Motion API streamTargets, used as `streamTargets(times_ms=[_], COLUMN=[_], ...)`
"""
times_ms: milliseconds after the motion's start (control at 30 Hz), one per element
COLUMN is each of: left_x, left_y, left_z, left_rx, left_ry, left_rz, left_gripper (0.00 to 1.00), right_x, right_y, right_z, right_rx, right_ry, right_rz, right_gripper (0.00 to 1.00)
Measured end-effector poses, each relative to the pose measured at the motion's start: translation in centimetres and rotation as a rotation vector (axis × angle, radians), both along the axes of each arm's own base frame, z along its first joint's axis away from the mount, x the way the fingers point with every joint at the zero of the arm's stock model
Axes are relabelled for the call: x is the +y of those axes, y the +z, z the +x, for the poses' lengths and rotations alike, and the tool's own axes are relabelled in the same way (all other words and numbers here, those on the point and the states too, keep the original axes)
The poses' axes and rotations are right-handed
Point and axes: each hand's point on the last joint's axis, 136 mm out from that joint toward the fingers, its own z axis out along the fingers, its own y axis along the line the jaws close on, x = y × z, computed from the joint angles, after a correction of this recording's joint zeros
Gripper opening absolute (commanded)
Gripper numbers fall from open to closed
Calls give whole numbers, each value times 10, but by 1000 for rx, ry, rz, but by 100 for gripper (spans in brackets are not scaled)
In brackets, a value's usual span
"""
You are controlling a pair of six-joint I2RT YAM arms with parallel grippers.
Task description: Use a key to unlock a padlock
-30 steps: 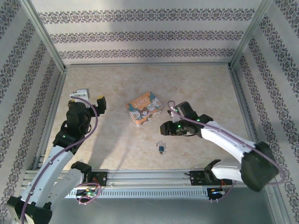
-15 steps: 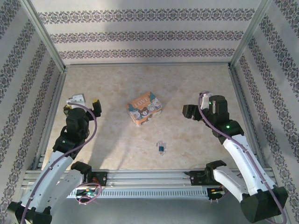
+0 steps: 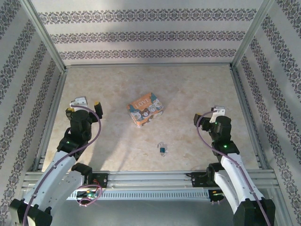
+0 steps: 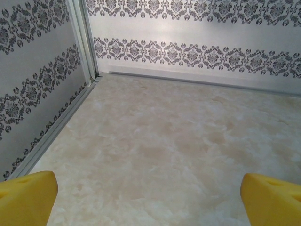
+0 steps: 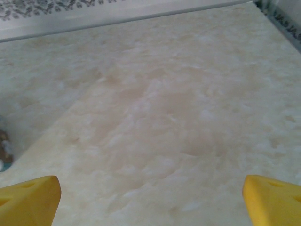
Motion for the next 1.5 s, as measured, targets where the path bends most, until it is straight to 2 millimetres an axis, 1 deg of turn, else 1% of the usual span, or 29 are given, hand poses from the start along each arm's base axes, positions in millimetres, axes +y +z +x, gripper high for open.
streamTargets(times_ms=[200, 300, 367, 533, 667, 800, 1000, 1067, 1133, 1233, 1300, 1400, 1500], left_x=[-3, -4, -5, -7, -2, 3, 15, 20, 25, 32, 35, 36, 35], left_y=[-25, -38, -45, -61, -77, -93, -98, -100, -103, -108, -113, -124, -137], left_z=[9, 13, 16, 25, 29, 33, 43, 44, 46, 48, 49, 51, 54], left_rx=[59, 91, 111, 149, 170, 194, 182, 181, 178, 176, 171, 153, 145], left_ry=[0, 1, 1, 2, 21, 34, 57, 70, 81, 94, 99, 93, 74], left_rz=[16, 23, 28, 38, 45, 60, 85, 89, 89, 88, 86, 80, 80], left_gripper=[99, 99, 99, 99, 99, 99, 99, 99, 99, 99, 99, 99, 99], right_x=[-16, -21, -22, -23, -25, -27, -26, -27, -28, -27, -23, -9, -2], right_y=[-26, -34, -36, -31, -29, -35, -59, -63, -59, -44, -37, -27, -26], right_z=[6, 11, 16, 32, 44, 53, 66, 66, 68, 83, 95, 107, 110], right_rx=[-7, -13, -23, -86, -126, -147, -136, -131, -146, -182, -182, -184, -175], right_ry=[-56, -67, -65, -47, -47, -51, -38, -38, -40, -30, -15, 19, 40], right_rz=[-17, -26, -31, -48, -59, -57, -44, -35, -28, -27, -34, -58, -74], right_gripper=[98, 98, 98, 98, 98, 98, 98, 98, 98, 98, 98, 98, 98])
